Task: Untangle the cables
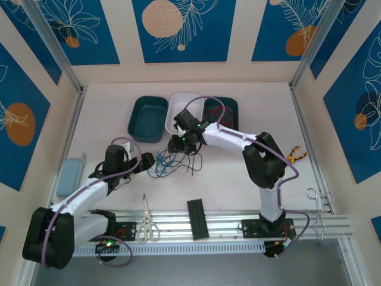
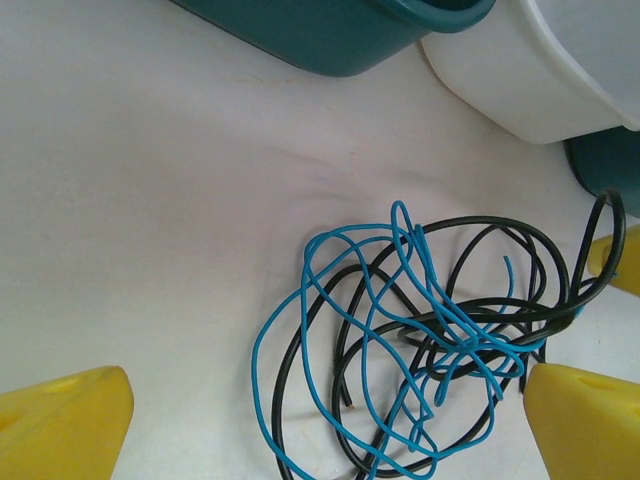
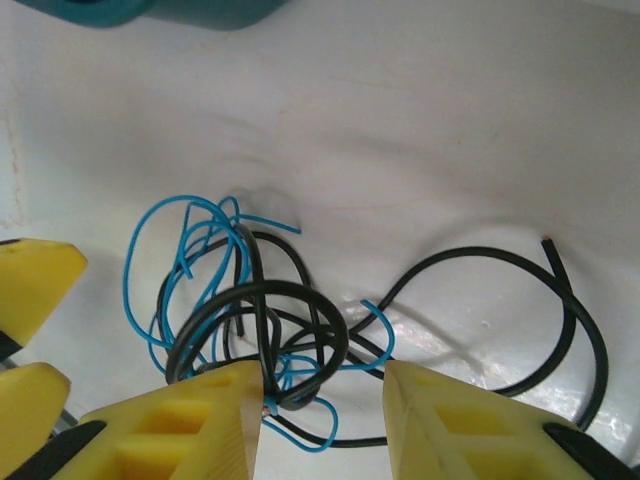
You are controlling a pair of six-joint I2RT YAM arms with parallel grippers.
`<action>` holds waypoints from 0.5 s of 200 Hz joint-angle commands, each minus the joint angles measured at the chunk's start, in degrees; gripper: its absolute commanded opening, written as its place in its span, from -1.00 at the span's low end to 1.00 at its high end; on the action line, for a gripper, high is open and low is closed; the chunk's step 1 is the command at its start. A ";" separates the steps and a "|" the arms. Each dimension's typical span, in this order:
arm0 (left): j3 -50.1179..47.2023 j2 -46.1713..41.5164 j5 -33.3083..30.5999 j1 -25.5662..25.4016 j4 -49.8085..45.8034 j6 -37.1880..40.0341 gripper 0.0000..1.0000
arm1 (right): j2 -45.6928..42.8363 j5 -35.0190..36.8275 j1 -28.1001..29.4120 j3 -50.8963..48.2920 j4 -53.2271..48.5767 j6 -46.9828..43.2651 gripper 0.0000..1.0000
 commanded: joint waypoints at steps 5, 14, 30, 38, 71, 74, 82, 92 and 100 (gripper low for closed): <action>-0.82 0.78 0.24 0.55 1.43 -0.16 1.00 | 1.76 -4.13 -0.70 0.38 3.10 1.70 -0.30; -0.81 1.02 0.41 0.55 1.65 -0.15 1.00 | 2.18 -4.59 -1.01 0.52 3.44 1.96 -0.32; -0.91 1.14 0.59 0.55 1.87 -0.14 1.00 | 2.80 -5.05 -1.48 0.48 4.04 2.30 -0.37; -0.89 1.23 0.66 0.55 1.89 -0.24 1.00 | 3.04 -5.44 -1.70 0.54 4.29 2.39 -0.39; -1.01 1.54 0.59 0.50 2.19 -0.22 1.00 | 4.00 -6.22 -2.01 0.64 4.83 2.48 -0.42; -0.98 1.58 0.64 0.55 2.22 -0.27 1.00 | 4.10 -6.30 -2.02 0.68 4.91 2.48 -0.42; -0.97 1.75 0.68 0.55 2.39 -0.23 1.00 | 4.35 -6.55 -2.02 0.59 5.14 2.57 -0.43; -1.04 2.02 0.83 0.55 2.63 -0.37 1.00 | 4.59 -7.00 -1.94 0.56 5.43 2.64 -0.44; -1.01 2.32 0.94 0.55 2.91 -0.42 1.00 | 4.86 -7.34 -1.95 0.59 5.67 2.72 -0.45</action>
